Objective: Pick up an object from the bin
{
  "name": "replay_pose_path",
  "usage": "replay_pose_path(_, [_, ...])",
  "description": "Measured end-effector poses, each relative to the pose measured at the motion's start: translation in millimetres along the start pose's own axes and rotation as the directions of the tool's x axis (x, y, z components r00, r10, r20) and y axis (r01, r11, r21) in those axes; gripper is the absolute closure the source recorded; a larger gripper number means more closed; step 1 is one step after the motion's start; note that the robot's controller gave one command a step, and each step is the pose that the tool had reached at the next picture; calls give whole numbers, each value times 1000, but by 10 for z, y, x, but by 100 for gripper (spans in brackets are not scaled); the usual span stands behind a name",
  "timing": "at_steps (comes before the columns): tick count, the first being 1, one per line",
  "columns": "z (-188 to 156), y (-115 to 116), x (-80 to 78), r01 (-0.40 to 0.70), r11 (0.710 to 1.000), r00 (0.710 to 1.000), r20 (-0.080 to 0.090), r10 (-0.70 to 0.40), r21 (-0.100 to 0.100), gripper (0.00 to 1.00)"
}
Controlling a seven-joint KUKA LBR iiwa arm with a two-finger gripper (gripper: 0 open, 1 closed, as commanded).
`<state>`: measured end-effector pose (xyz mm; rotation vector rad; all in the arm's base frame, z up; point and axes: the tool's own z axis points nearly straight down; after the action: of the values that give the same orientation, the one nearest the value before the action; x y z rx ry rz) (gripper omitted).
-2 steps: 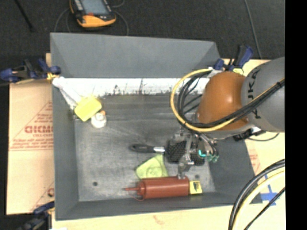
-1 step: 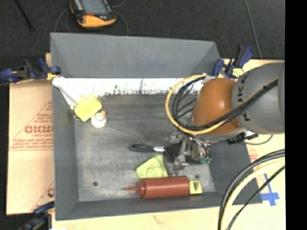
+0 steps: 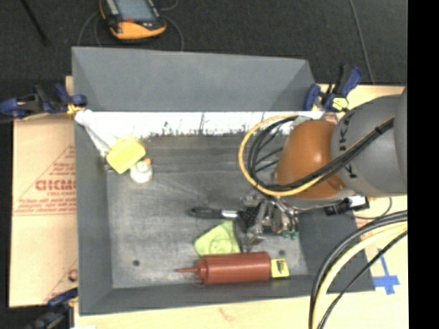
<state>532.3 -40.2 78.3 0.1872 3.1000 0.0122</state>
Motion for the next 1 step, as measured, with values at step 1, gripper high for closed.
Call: replay_pose_path(1, [-7,44,-226,-253,967,967,4,253,5,100])
